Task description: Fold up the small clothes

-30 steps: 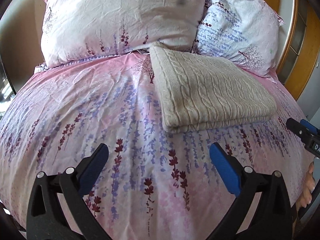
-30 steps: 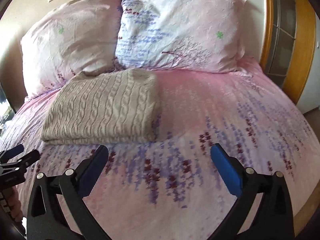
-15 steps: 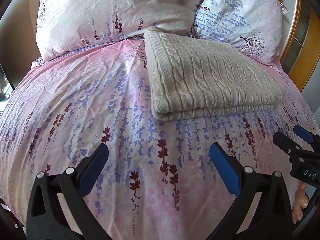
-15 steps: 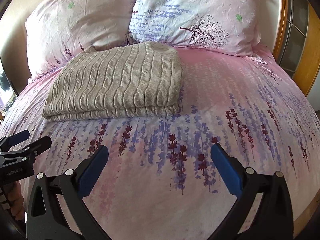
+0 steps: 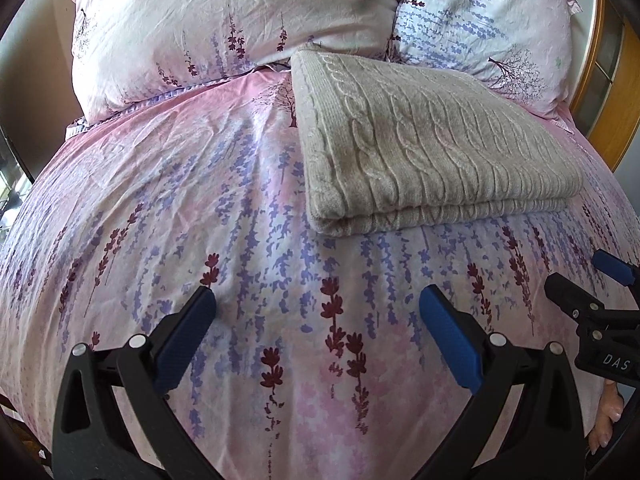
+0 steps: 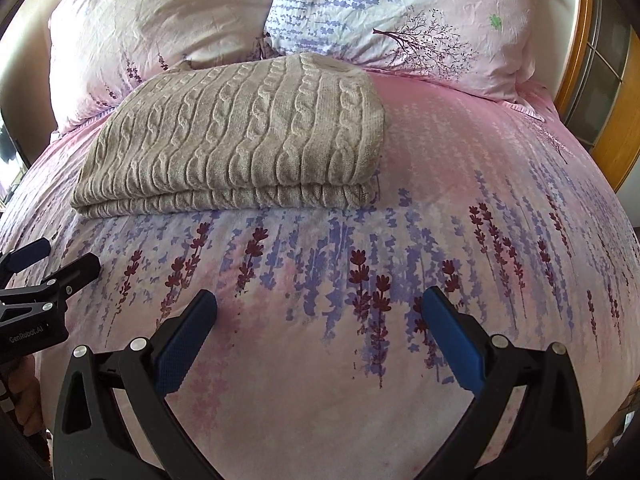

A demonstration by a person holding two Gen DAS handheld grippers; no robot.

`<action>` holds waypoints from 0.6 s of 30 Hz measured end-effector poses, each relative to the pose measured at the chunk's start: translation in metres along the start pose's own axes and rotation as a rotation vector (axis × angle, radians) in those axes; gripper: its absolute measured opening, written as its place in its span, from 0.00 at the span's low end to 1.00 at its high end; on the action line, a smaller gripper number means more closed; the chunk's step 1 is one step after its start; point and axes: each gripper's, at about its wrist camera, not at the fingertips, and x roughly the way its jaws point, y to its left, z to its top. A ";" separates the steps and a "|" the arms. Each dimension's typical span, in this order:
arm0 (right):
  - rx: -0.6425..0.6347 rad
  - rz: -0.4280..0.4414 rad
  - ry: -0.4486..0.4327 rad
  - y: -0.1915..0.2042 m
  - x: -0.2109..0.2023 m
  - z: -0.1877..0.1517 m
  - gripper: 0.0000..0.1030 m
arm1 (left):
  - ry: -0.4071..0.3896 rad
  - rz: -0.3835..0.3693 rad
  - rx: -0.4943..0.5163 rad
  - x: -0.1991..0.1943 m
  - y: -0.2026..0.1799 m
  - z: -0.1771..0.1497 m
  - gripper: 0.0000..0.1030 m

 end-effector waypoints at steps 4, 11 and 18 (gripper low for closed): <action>-0.001 0.000 -0.001 0.000 0.000 0.000 0.99 | -0.001 0.004 -0.004 0.000 -0.001 -0.001 0.98; 0.002 -0.001 -0.001 0.000 0.000 0.000 0.99 | -0.001 0.003 -0.003 0.000 0.000 0.000 0.98; 0.002 -0.001 -0.001 0.000 0.000 0.000 0.99 | -0.001 0.003 -0.002 0.000 0.000 0.000 0.98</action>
